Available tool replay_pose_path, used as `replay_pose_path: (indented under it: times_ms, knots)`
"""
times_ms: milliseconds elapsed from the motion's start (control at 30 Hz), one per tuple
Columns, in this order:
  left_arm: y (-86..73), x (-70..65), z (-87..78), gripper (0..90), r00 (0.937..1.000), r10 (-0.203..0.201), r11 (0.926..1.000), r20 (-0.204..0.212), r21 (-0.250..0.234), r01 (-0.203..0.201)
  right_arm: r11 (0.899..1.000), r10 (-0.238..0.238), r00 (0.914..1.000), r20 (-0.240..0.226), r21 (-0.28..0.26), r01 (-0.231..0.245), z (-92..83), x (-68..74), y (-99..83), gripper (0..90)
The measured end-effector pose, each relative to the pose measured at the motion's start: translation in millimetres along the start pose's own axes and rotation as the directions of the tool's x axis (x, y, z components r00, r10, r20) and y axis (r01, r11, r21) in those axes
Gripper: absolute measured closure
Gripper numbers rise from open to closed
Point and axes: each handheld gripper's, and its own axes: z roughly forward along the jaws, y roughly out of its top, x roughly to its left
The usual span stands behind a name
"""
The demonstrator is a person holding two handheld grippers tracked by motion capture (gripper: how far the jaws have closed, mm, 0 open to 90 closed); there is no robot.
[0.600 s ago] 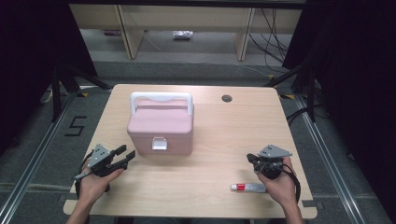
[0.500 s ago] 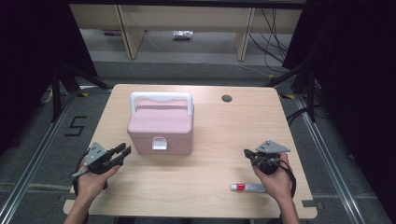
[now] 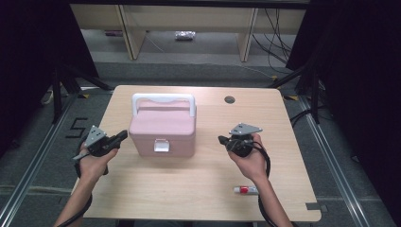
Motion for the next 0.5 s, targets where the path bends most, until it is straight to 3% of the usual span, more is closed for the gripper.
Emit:
replay_pose_path:
  times_ms: [67, 100, 133, 333, 367, 400, 500]
  knots:
    - [2.4, 0.2, 5.3, 89.8, 0.9999, 0.013, 0.9999, 0.008, 0.0, -0.013, 1.0, 0.001, 0.9996, -0.028, 0.013, 0.0, 8.1, 0.9, 5.4, 90.0]
    - [3.5, 1.0, 8.6, 89.8, 0.9998, 0.016, 0.9999, 0.012, 0.002, -0.016, 0.999, 0.029, 0.999, -0.034, 0.024, -0.028, 13.1, 3.6, 8.1, 90.0]
    - [4.2, 1.7, 10.3, 89.8, 0.9998, 0.017, 0.9998, 0.015, 0.008, -0.017, 1.0, 0.001, 0.999, -0.044, 0.017, 0.0, 18.9, 2.6, 11.2, 90.0]
    - [7.3, 2.1, 21.0, 89.9, 0.9978, 0.036, 0.9993, 0.056, 0.008, -0.037, 1.0, -0.021, 0.9984, -0.052, 0.022, 0.022, 38.0, 9.2, 22.2, 90.0]
    - [7.8, 2.1, 20.9, 89.9, 0.9976, 0.043, 0.999, 0.054, 0.011, -0.044, 0.999, -0.045, 0.9975, -0.055, 0.001, 0.045, 41.8, 8.8, 23.3, 90.0]
    - [8.1, 2.5, 20.8, 90.0, 0.9975, 0.044, 0.9989, 0.056, 0.015, -0.045, 1.0, -0.018, 0.9981, -0.059, 0.012, 0.018, 42.8, 10.8, 24.3, 90.0]
    - [8.7, 2.8, 21.3, 90.0, 0.9972, 0.043, 0.9988, 0.061, 0.019, -0.044, 0.999, -0.044, 0.9972, -0.061, 0.001, 0.044, 48.9, 9.3, 26.0, 90.0]
